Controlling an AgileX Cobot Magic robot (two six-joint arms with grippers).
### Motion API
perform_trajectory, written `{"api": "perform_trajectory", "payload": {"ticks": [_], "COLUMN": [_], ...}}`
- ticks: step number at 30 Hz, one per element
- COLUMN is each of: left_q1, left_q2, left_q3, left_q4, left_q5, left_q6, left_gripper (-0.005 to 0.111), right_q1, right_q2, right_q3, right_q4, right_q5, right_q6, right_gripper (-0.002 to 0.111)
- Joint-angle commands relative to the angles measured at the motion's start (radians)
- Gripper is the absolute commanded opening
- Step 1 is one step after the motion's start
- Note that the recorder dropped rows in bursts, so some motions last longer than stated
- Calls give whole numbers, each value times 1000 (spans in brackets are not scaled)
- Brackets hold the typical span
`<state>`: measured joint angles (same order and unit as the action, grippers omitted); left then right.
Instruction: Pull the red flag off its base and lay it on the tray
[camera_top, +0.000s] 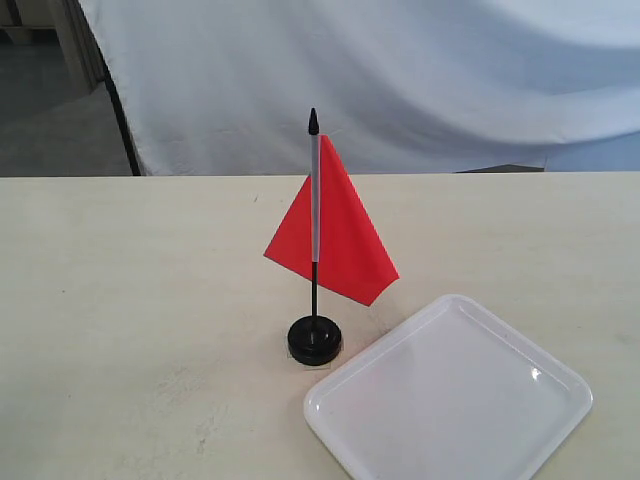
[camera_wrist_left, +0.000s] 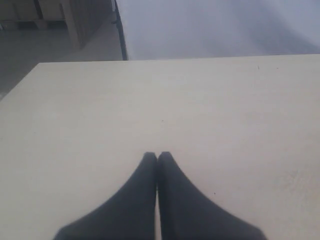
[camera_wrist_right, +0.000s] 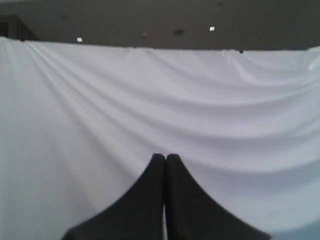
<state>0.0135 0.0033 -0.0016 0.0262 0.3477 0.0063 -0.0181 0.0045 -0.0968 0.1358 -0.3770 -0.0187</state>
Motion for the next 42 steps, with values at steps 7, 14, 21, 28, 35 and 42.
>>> {"api": "perform_trajectory", "payload": {"ticks": [7, 14, 21, 28, 35, 42], "left_q1": [-3, -3, -3, -3, -3, -3], "left_q2": [-3, -3, -3, -3, -3, -3], "left_q3": [2, 2, 2, 2, 2, 2], "left_q4": [3, 3, 3, 3, 3, 3], "left_q5": [-5, -5, -5, -5, -5, -5], "left_q6": [-6, -6, -6, -6, -6, -6], "left_gripper": [0, 0, 0, 0, 0, 0], "right_q1": [0, 0, 0, 0, 0, 0], "right_q2": [-2, 160, 367, 572, 787, 984], "right_q3": [-260, -344, -355, -355, -355, -355], "right_q4": [-2, -2, -5, -5, -72, -274], "right_q5": [105, 125, 117, 117, 93, -26], "right_q6": [-34, -34, -34, -34, -34, 129], "right_gripper": [-1, -1, -1, -1, -1, -1]}}
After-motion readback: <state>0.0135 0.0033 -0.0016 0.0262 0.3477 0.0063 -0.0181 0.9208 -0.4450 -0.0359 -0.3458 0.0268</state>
